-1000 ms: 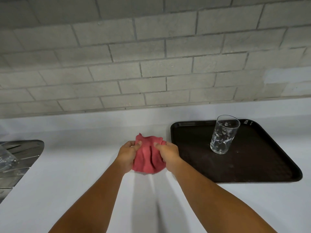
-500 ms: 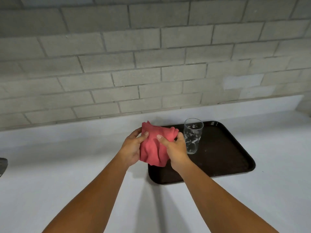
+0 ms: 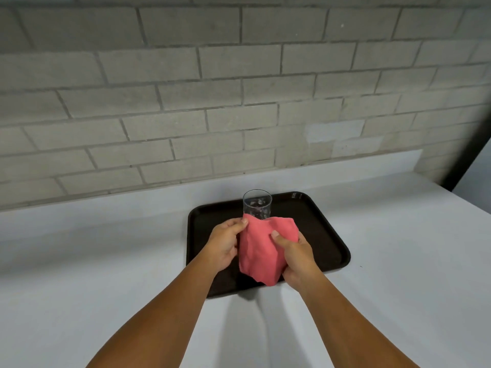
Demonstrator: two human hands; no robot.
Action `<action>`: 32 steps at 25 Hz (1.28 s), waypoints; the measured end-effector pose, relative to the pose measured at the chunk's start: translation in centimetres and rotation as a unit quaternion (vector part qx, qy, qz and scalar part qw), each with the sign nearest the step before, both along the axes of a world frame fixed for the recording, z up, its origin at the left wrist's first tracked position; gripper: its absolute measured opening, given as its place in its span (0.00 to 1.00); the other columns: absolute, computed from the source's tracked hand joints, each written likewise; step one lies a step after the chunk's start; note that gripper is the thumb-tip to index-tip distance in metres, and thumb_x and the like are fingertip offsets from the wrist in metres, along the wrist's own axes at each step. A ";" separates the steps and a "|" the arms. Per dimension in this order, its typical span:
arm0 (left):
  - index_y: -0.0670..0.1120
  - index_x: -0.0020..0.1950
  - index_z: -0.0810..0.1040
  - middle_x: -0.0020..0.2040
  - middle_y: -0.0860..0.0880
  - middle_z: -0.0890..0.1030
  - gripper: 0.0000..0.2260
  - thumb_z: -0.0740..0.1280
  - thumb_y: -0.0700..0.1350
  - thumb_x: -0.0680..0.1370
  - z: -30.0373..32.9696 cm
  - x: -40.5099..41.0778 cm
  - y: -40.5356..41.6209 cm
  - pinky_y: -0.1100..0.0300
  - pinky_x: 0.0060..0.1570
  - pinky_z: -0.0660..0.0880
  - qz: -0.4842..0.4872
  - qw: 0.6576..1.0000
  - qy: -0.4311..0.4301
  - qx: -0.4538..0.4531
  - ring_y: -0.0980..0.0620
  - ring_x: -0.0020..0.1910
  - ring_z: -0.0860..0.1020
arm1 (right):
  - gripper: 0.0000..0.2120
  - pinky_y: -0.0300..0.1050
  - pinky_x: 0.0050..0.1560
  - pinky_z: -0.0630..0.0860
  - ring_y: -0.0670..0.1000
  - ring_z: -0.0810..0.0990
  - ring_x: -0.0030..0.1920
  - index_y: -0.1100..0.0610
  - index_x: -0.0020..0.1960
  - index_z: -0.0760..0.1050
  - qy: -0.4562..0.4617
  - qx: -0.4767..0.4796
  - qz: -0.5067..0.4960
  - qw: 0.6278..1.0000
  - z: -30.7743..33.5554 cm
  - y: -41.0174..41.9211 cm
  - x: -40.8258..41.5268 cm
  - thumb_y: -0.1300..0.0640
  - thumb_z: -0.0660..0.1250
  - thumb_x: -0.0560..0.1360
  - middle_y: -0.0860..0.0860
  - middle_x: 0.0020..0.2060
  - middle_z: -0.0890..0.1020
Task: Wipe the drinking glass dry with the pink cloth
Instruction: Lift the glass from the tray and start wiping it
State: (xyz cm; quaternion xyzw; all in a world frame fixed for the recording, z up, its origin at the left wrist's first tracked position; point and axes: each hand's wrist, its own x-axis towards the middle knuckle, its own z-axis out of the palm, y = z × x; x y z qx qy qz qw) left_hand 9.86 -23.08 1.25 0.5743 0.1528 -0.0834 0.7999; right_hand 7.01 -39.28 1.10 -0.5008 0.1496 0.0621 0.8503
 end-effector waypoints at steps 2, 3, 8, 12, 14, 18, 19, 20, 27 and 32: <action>0.45 0.48 0.82 0.44 0.46 0.84 0.02 0.70 0.41 0.79 0.2 0.6 -0.3 0.55 0.38 0.79 0.023 0.997 0.008 0.074 0.49 0.40 0.81 | 0.18 0.53 0.49 0.80 0.57 0.82 0.53 0.55 0.63 0.76 -0.016 -0.012 -0.001 1.000 0.3 -1.4 0.3 0.63 0.72 0.74 0.56 0.54 0.83; 0.44 0.48 0.82 0.43 0.45 0.84 0.01 0.70 0.40 0.78 0.2 0.9 -0.3 0.56 0.36 0.79 0.042 0.993 0.007 0.107 0.50 0.37 0.81 | 0.17 0.52 0.48 0.81 0.56 0.82 0.53 0.54 0.62 0.77 -0.026 -0.017 0.002 1.000 0.5 -2.1 0.4 0.62 0.72 0.75 0.55 0.54 0.83; 0.46 0.64 0.76 0.56 0.45 0.80 0.20 0.75 0.41 0.74 0.0 2.0 0.3 0.53 0.50 0.78 0.069 0.961 -0.044 0.263 0.48 0.50 0.80 | 0.13 0.54 0.52 0.81 0.56 0.83 0.54 0.47 0.60 0.80 -0.065 -0.038 0.027 0.997 0.8 -4.6 1.0 0.58 0.68 0.78 0.54 0.54 0.84; 0.52 0.78 0.66 0.68 0.50 0.73 0.35 0.76 0.44 0.74 0.3 3.8 -0.5 0.55 0.59 0.68 -0.050 0.969 -0.098 0.222 0.50 0.64 0.73 | 0.11 0.46 0.53 0.77 0.49 0.83 0.54 0.46 0.60 0.79 -0.079 -0.058 0.045 0.994 0.5 -5.1 2.3 0.56 0.66 0.80 0.51 0.54 0.84; 0.53 0.79 0.64 0.69 0.50 0.72 0.38 0.77 0.46 0.72 0.1 4.5 -0.9 0.55 0.61 0.67 -0.087 0.972 -0.106 0.190 0.51 0.66 0.72 | 0.11 0.50 0.56 0.76 0.49 0.83 0.54 0.46 0.60 0.78 -0.083 -0.066 0.064 0.992 0.4 -4.6 2.9 0.55 0.65 0.80 0.53 0.54 0.84; 0.53 0.73 0.70 0.66 0.49 0.77 0.37 0.77 0.54 0.65 -1.0 5.5 -1.2 0.57 0.59 0.73 -0.077 0.982 -0.100 0.141 0.48 0.68 0.75 | 0.14 0.51 0.62 0.73 0.51 0.78 0.61 0.43 0.63 0.74 -0.096 -0.055 0.080 0.991 0.0 -3.4 4.5 0.55 0.65 0.80 0.53 0.60 0.80; 0.54 0.71 0.72 0.66 0.48 0.78 0.38 0.77 0.57 0.63 -1.3 5.7 -1.1 0.57 0.57 0.74 -0.074 0.982 -0.100 0.139 0.48 0.67 0.76 | 0.14 0.50 0.60 0.74 0.50 0.78 0.61 0.42 0.63 0.74 -0.103 -0.059 0.081 0.990 -0.1 -3.0 4.9 0.55 0.65 0.79 0.52 0.60 0.80; 0.54 0.69 0.73 0.65 0.47 0.79 0.38 0.77 0.59 0.61 -1.7 5.8 -1.0 0.57 0.55 0.75 -0.073 0.982 -0.102 0.139 0.47 0.65 0.77 | 0.14 0.50 0.59 0.75 0.50 0.79 0.59 0.42 0.63 0.73 -0.111 -0.065 0.081 0.988 -0.3 -2.7 5.3 0.55 0.66 0.79 0.52 0.60 0.80; 0.50 0.63 0.77 0.60 0.46 0.83 0.27 0.73 0.62 0.68 -2.4 6.2 -2.0 0.51 0.63 0.75 -0.028 0.981 -0.113 0.155 0.44 0.64 0.80 | 0.14 0.50 0.59 0.77 0.48 0.81 0.56 0.43 0.63 0.73 -0.149 -0.128 0.096 0.976 -1.4 -0.3 6.9 0.54 0.66 0.79 0.49 0.56 0.82; 0.56 0.62 0.79 0.58 0.51 0.86 0.39 0.68 0.79 0.59 0.5 5.4 -3.0 0.51 0.63 0.76 -0.027 0.984 -0.092 0.149 0.52 0.58 0.83 | 0.19 0.37 0.52 0.78 0.42 0.80 0.59 0.39 0.70 0.69 -0.180 -0.156 0.125 0.963 -0.3 -0.1 6.4 0.53 0.63 0.81 0.41 0.57 0.82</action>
